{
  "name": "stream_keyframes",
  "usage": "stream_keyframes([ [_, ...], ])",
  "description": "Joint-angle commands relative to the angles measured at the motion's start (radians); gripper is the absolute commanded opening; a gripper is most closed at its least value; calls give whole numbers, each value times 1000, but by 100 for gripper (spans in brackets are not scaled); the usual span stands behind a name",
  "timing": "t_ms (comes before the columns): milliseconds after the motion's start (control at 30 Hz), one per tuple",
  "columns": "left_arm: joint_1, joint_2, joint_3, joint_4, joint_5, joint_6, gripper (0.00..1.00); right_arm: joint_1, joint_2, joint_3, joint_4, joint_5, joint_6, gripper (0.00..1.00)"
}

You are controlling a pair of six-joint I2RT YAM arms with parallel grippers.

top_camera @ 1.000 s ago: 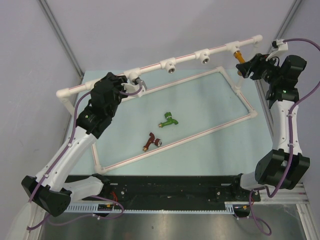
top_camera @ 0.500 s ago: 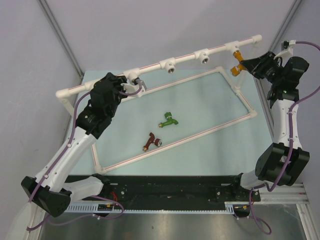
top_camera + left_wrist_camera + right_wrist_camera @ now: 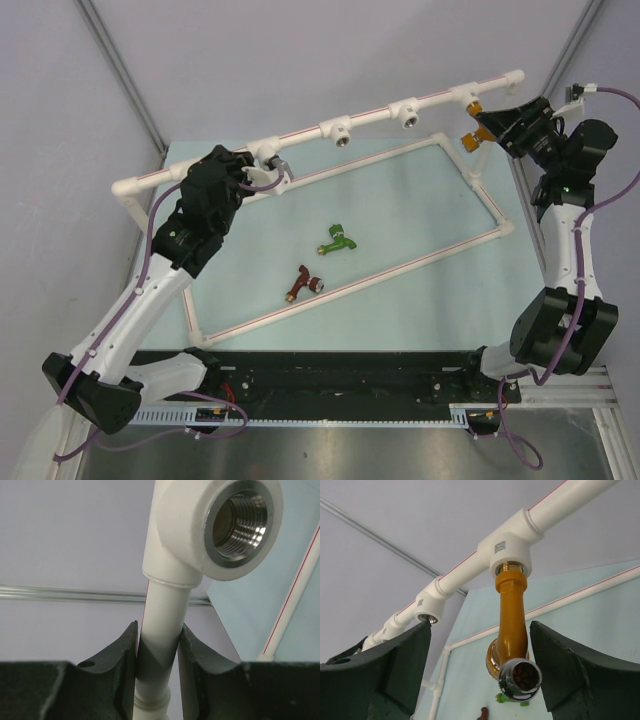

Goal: Install the water faucets

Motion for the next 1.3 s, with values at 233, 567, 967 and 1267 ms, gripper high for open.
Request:
stream_keyframes([
  [233, -3, -32, 26, -15, 28, -89, 0, 25, -135, -84, -12, 73, -191, 95],
  [567, -3, -40, 26, -18, 28, -92, 0, 81, -149, -230, 130, 113, -208, 99],
  [967, -3, -40, 27, -23, 30, -94, 0, 166, -169, -247, 218, 79, -150, 99],
  [1267, -3, -40, 29, -26, 30, -95, 0, 183, -215, -245, 311, 68, -32, 98],
])
